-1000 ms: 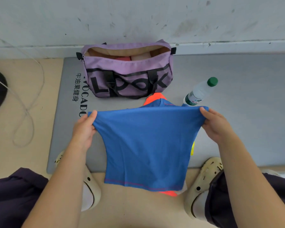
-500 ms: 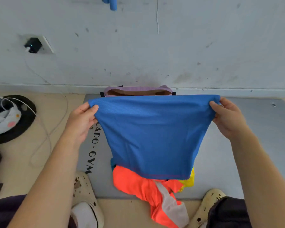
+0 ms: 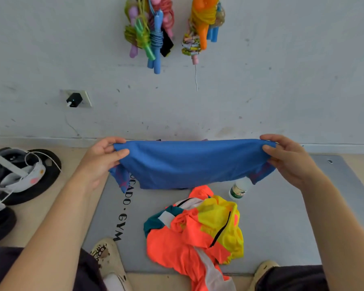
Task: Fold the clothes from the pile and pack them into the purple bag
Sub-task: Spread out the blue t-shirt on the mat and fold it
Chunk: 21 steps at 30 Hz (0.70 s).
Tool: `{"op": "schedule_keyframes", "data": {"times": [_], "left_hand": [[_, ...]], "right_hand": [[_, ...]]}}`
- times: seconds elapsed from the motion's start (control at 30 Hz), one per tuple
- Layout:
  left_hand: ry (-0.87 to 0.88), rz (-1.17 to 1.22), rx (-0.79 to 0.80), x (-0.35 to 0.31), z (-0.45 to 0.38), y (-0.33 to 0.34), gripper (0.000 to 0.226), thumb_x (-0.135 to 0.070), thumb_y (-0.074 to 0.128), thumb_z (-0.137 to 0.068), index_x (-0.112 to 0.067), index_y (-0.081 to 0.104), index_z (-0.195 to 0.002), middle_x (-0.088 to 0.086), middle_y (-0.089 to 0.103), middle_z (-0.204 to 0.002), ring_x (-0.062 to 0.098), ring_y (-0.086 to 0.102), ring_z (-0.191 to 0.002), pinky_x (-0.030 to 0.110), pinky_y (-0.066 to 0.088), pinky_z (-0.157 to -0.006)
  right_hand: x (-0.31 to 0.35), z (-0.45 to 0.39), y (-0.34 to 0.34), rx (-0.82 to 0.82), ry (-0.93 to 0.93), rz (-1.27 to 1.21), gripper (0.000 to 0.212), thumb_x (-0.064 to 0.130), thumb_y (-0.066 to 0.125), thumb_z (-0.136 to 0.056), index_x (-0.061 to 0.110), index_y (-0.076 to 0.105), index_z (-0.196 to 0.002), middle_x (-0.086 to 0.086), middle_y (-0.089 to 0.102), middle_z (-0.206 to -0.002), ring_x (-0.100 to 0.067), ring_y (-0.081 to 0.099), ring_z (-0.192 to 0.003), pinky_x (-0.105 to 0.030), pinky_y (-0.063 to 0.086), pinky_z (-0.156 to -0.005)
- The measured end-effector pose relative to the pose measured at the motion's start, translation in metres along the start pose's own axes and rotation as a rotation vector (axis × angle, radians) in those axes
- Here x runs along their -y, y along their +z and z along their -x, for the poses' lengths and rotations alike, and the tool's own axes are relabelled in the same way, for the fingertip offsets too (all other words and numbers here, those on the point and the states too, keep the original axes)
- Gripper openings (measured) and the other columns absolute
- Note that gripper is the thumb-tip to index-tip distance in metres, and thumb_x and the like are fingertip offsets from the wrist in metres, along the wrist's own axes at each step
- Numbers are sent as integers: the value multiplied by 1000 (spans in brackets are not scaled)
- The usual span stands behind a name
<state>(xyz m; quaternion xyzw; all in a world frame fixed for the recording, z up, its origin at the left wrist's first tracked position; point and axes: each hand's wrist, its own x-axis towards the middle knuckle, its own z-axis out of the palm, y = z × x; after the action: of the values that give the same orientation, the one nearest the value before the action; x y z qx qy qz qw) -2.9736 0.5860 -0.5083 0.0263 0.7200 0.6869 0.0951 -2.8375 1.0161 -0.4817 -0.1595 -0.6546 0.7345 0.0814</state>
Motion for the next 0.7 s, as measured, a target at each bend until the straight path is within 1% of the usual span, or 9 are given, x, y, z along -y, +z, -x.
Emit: {"op": "schedule_keyframes", "data": {"times": [0.07, 0.2, 0.27, 0.37, 0.43, 0.5, 0.57, 0.63, 0.7], "left_hand": [[3, -86, 54, -5, 3, -2, 29, 3, 64, -88, -21, 66, -103, 2, 76, -93, 15, 69, -83, 27, 54, -77], [31, -175, 17, -17, 8, -5, 24, 1, 62, -91, -19, 67, -104, 6, 74, -97, 14, 69, -82, 27, 55, -77], [51, -202, 0, -23, 8, -10, 22, -1, 63, -91, -20, 67, -102, 4, 75, -95, 14, 69, -81, 27, 56, -76], [74, -226, -14, -28, 7, -16, 17, -4, 65, -90, -18, 68, -99, 2, 76, -86, 13, 71, -74, 24, 58, -70], [74, -245, -20, -26, 5, -17, 14, -4, 67, -88, -16, 69, -95, 1, 77, -80, 13, 71, -66, 20, 58, -65], [60, -267, -34, -21, 0, -16, 12, -4, 69, -87, -15, 70, -91, 4, 76, -77, 14, 70, -63, 19, 58, -64], [37, -295, -59, -13, -7, -14, 8, -6, 70, -87, -14, 70, -89, 9, 75, -82, 19, 69, -66, 25, 59, -71], [20, -330, -102, -5, -15, -11, 5, -9, 71, -87, -14, 70, -88, 12, 73, -85, 25, 68, -71, 34, 58, -78], [30, -371, -156, 2, -23, -7, 6, -12, 71, -87, -17, 71, -85, 10, 72, -82, 22, 67, -69, 34, 57, -76]], "right_hand": [[5, 4, -2, 15, -4, 38, 21, 0, 57, -92, 15, 67, -103, -4, 68, -85, -12, 66, -78, -19, 56, -69], [15, 9, -5, -6, -31, 127, 20, 0, 56, -93, 13, 67, -103, -8, 64, -82, -14, 62, -74, -18, 56, -69], [19, 9, -8, -16, -48, 190, 19, 1, 58, -93, 13, 68, -105, -6, 66, -82, -12, 63, -75, -18, 57, -72], [22, 5, -12, -62, -71, 354, 19, 5, 62, -91, 16, 72, -102, -1, 71, -83, -12, 66, -80, -26, 59, -79], [19, 0, -15, -113, -78, 466, 17, 7, 64, -90, 18, 74, -98, 1, 75, -84, -12, 69, -80, -25, 56, -77], [12, -6, -16, -163, -65, 534, 12, 10, 66, -88, 18, 75, -90, -1, 75, -78, -13, 72, -73, -23, 57, -73], [1, -12, -17, -217, -38, 620, 4, 15, 70, -86, 17, 73, -84, -3, 73, -71, -19, 71, -68, -28, 57, -73], [-12, -19, -14, -239, -30, 695, 5, 17, 71, -85, 16, 73, -81, 1, 71, -63, -18, 69, -62, -32, 56, -72], [-23, -25, -8, -262, -54, 703, 8, 17, 69, -86, 16, 72, -78, 1, 69, -62, -18, 66, -59, -32, 54, -70]]}}
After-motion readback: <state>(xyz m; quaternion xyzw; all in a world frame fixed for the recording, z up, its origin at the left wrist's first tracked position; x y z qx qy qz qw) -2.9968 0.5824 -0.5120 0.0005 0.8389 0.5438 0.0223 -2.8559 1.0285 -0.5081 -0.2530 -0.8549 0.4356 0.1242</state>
